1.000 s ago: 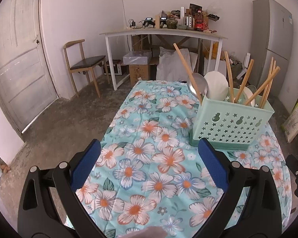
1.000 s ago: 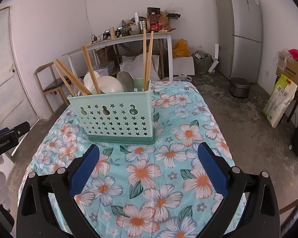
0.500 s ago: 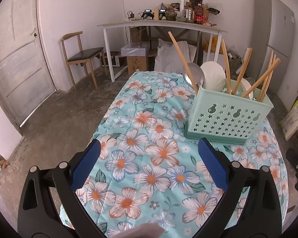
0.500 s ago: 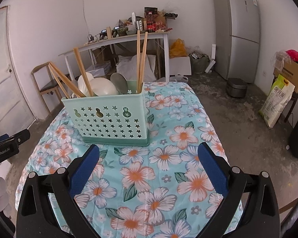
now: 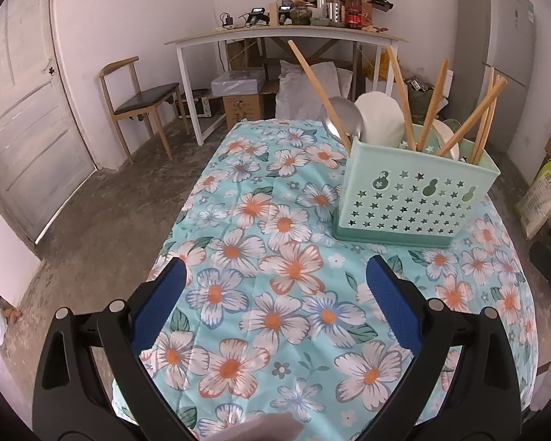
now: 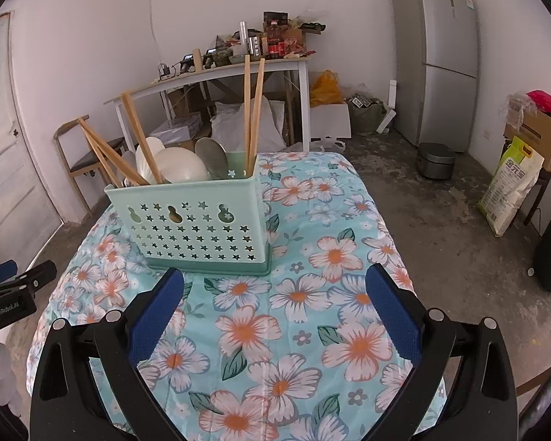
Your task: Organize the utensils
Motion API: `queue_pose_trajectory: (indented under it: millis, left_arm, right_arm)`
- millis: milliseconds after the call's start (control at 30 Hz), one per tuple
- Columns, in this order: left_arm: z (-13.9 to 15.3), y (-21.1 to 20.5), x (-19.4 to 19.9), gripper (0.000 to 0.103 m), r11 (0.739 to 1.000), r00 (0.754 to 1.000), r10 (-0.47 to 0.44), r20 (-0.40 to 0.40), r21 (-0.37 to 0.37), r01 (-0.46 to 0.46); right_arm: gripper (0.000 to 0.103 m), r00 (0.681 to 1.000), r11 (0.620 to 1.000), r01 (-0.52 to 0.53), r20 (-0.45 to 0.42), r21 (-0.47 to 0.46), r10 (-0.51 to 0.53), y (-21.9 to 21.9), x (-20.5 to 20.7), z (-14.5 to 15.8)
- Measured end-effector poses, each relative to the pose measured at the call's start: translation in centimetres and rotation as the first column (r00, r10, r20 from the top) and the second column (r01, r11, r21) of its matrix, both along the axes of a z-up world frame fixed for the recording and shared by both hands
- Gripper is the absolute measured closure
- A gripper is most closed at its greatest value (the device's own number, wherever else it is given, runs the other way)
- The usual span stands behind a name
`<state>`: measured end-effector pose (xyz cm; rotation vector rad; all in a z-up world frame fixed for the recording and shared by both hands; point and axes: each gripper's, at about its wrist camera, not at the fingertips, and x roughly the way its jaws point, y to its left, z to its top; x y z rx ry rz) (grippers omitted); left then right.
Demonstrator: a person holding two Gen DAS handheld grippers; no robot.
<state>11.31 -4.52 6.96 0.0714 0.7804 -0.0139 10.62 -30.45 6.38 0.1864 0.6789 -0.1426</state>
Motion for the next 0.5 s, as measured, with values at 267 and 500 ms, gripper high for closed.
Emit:
queue_pose_trajectory:
  millis: [267, 500]
  left_arm:
    - [-0.45, -0.66, -0.23, 0.008, 1.0, 1.0, -0.015, -0.014, -0.018, 0.014]
    - [-0.4, -0.8, -0.13, 0.008, 1.0, 1.0, 0.003, -0.01, -0.031, -0.003]
  right_arm:
    - [0.007, 1.0, 1.0, 0.019, -0.017, -0.013, -0.019, -0.18, -0.19, -0.05]
    - [0.007, 0.999, 0.999, 0.037, -0.027, -0.04, -0.038, -0.42, -0.15, -0.08]
